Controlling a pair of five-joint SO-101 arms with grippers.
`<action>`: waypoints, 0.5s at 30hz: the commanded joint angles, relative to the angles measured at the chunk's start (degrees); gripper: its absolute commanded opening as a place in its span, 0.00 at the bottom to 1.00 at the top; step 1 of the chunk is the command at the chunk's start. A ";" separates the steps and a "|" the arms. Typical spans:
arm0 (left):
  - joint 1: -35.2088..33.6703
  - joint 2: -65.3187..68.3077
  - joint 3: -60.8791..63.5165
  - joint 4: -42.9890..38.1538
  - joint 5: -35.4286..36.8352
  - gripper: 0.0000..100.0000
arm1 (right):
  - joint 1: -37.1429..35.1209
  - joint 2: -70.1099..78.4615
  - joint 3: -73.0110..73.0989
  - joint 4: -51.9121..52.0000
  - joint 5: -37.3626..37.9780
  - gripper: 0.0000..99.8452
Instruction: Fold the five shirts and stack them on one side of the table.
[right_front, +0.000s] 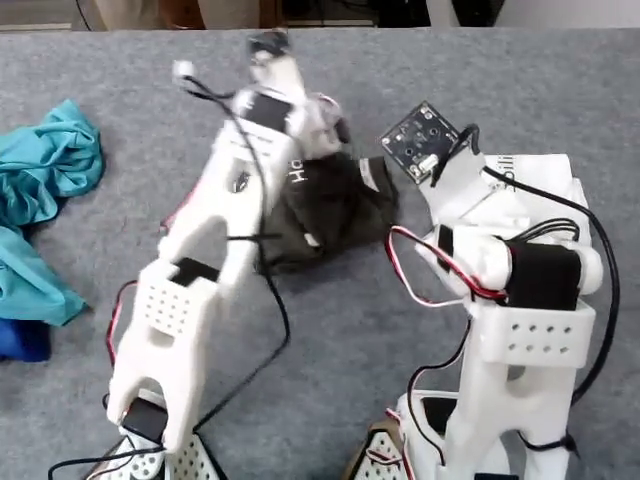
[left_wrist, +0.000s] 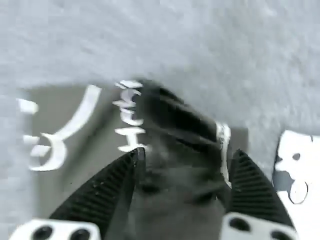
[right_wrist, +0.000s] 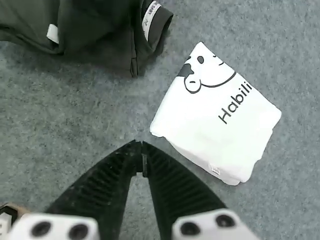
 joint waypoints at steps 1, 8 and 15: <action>-6.59 -4.88 -11.60 9.58 -2.99 0.10 | 0.13 6.11 -1.27 -0.35 -2.64 0.00; -20.66 -5.49 -13.36 19.60 -14.51 0.02 | -13.05 24.57 -21.05 3.25 -8.09 0.00; -35.78 -5.67 -0.26 19.69 -21.36 0.02 | -20.44 51.21 -42.15 3.25 -8.62 0.00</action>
